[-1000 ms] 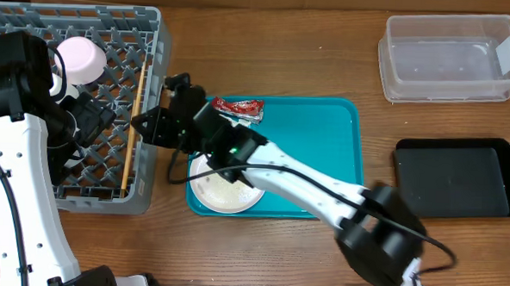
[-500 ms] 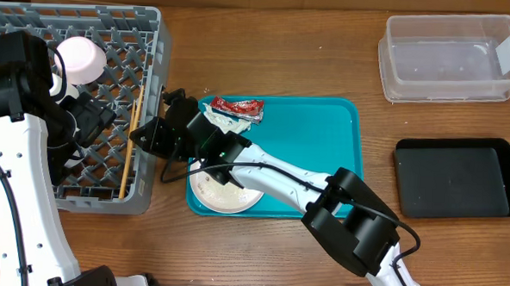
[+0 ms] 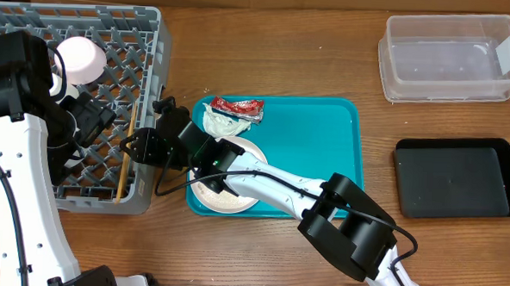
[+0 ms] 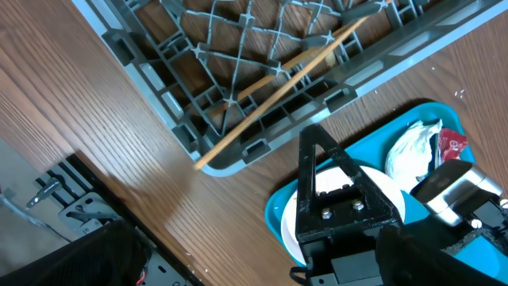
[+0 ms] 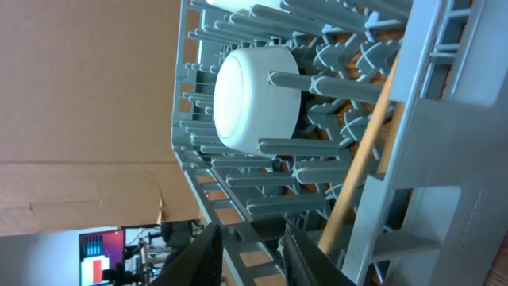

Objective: Sort waste into correct bins and load items into the dishwasher
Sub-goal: 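Raise the right gripper and withdraw it to the right, then move the left gripper from the rack to the white plate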

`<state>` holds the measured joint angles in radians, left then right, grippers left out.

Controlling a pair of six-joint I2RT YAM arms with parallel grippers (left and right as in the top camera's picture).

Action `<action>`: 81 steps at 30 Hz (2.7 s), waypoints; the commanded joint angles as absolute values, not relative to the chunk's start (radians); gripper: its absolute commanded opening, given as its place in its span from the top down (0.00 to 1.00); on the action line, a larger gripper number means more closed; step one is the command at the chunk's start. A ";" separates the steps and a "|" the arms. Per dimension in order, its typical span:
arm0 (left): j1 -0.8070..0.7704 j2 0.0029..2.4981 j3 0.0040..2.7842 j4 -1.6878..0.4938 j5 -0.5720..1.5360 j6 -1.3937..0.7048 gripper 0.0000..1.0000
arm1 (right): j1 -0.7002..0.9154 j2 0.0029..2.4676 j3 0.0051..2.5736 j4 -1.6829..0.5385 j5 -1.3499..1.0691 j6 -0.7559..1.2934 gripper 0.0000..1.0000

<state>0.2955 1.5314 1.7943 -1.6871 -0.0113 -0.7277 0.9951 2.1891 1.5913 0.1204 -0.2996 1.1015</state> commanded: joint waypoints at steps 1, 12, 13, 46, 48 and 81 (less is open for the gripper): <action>0.299 1.530 1.813 -1.689 -0.010 -0.741 0.00 | 0.985 2.189 1.610 0.126 -0.305 1.056 0.72; 0.299 1.530 1.813 -1.689 -0.010 -0.740 0.00 | 0.938 2.109 1.878 -0.427 -0.199 0.790 0.78; 0.299 1.530 1.813 -1.689 -0.010 -0.741 0.00 | 0.936 2.101 1.909 -0.492 -0.160 0.778 0.75; 0.299 1.530 1.813 -1.689 -0.010 -0.741 0.00 | 0.201 1.663 2.230 -1.693 0.336 0.657 0.00; 0.299 1.530 1.813 -1.689 -0.010 -0.741 0.00 | 0.201 1.663 2.230 -1.693 0.336 0.657 0.00; 0.295 1.530 1.811 -1.690 0.256 -0.610 0.00 | -0.025 1.663 2.224 -1.694 0.351 0.541 0.00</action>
<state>0.2955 1.5314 1.7943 -1.6867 0.1329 -0.7185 0.0368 1.6608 2.2250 -1.6947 0.3470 0.5564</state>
